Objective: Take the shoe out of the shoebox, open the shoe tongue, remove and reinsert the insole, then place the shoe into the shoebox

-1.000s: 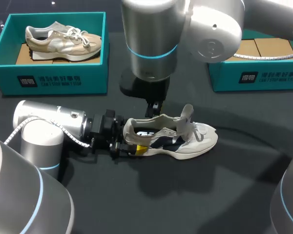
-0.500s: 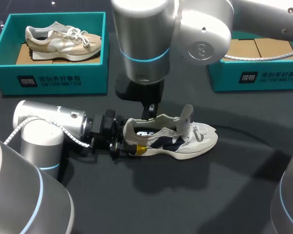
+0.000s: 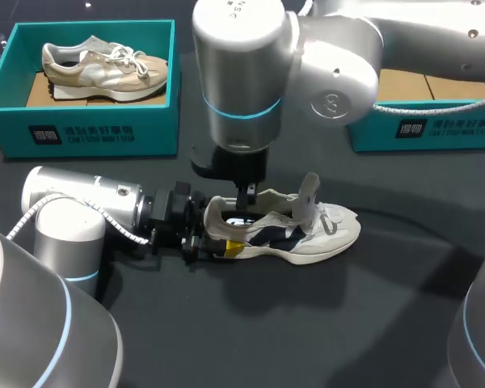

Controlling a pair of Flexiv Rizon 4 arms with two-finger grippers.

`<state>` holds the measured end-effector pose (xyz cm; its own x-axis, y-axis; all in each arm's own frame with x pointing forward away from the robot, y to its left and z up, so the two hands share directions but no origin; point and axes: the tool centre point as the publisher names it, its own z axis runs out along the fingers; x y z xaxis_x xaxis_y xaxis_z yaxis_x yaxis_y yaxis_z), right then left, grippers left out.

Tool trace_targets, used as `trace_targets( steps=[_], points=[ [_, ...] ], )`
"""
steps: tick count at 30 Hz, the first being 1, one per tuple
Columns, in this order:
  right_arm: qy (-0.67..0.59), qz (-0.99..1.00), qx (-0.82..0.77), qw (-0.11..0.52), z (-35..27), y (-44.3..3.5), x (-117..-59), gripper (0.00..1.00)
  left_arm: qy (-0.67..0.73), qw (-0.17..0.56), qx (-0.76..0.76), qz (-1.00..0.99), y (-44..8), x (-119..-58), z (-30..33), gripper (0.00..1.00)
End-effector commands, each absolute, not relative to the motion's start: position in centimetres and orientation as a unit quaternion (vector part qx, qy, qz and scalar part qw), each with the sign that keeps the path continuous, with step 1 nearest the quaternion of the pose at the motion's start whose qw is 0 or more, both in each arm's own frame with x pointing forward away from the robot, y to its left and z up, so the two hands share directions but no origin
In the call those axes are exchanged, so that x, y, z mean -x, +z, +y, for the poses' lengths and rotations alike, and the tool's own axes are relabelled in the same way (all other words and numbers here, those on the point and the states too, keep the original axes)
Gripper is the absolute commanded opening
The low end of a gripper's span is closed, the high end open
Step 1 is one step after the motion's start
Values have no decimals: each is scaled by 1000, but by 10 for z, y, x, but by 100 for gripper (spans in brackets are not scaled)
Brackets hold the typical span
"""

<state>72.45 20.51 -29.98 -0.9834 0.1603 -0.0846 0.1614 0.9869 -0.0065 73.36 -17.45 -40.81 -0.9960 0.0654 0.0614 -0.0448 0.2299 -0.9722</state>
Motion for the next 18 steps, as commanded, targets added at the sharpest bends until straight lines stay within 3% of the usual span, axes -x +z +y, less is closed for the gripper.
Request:
trace_targets(
  steps=[1,18],
  points=[
    [6,997,-74,38,201,-318,-727,0,620,44,7,-783,-409,-733,-173,0],
    [26,998,-45,46,201,-359,-745,0,620,44,7,-783,-409,-733,-173,0]
  ],
)
